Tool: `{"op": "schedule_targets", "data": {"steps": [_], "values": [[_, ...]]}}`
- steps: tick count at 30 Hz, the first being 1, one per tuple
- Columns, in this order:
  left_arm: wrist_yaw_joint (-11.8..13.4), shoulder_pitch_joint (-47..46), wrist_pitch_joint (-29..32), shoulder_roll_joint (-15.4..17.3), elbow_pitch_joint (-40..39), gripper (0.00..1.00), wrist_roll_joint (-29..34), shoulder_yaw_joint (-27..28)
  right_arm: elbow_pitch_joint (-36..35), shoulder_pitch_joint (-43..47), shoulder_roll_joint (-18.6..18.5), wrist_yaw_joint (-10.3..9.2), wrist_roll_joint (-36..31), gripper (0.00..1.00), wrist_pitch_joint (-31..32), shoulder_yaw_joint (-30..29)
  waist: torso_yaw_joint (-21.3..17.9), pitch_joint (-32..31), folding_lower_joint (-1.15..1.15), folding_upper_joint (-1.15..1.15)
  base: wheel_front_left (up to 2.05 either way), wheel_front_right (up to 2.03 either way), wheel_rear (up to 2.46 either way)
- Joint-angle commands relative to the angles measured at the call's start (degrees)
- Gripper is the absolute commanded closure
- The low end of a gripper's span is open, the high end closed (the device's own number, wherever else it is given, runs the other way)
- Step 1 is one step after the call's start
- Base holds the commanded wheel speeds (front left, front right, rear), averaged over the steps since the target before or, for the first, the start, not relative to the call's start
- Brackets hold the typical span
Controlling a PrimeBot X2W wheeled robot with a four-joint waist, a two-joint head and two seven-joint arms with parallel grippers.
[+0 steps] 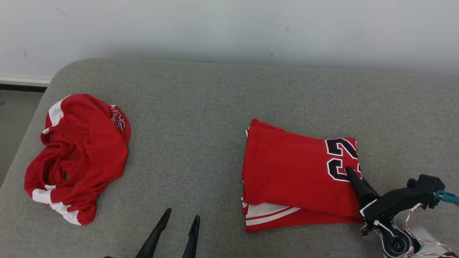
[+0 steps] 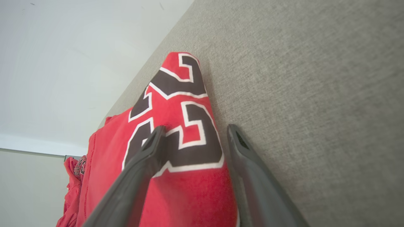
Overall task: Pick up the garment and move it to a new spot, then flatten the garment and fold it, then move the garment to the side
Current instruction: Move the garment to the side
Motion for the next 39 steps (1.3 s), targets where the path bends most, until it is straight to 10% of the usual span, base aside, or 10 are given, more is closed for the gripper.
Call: {"op": "schedule_targets", "data": {"steps": [1,2,3,4,5,26,39], "values": [[0.07,-0.39,-0.29,0.04,0.17,0.0,0.03,0.09,0.11,0.02,0.36,0.02,0.79,0.0,0.24,0.68,0.16,0.05,-0.01,-0.01,0.0,0.0,0.0],[0.09,-0.48,-0.29,0.04,0.21,0.0,0.03,0.08,-0.03,0.33,0.39,0.02,1.04,0.05,0.22,1.25,0.22,-0.03,-0.01,-0.01,0.0,0.0,0.0],[0.09,-0.51,-0.29,0.04,0.26,0.0,0.02,0.07,-0.24,0.73,0.36,0.02,1.35,0.56,0.23,1.74,0.27,-0.13,-0.01,-0.01,0.0,0.0,0.0],[0.09,-0.51,-0.29,0.04,0.31,0.0,0.03,0.02,-0.43,1.11,0.17,0.02,1.63,0.68,-0.04,2.13,0.3,-0.26,-0.01,-0.01,0.0,0.0,0.0],[0.12,-0.46,-0.29,0.04,0.32,0.0,0.06,0.06,-0.6,1.39,-0.08,0.02,1.89,1.0,-0.29,2.47,0.29,-0.36,-0.01,-0.01,0.0,0.0,0.0],[-0.97,-1.47,-0.29,0.04,-1.46,0.0,1.79,1.56,-2.89,-2.74,-4.73,0.01,-5.4,1.0,-11.05,8.88,-8.44,1.61,-0.01,-0.01,0.0,0.0,0.0],[-1.69,-4.75,-0.29,0.17,-1.9,0.0,3.23,3.24,-4.56,0.39,-0.69,0.01,-18.1,1.0,-11.2,-1.37,-19.26,3.33,-0.01,-0.01,0.0,0.0,0.0]]}}
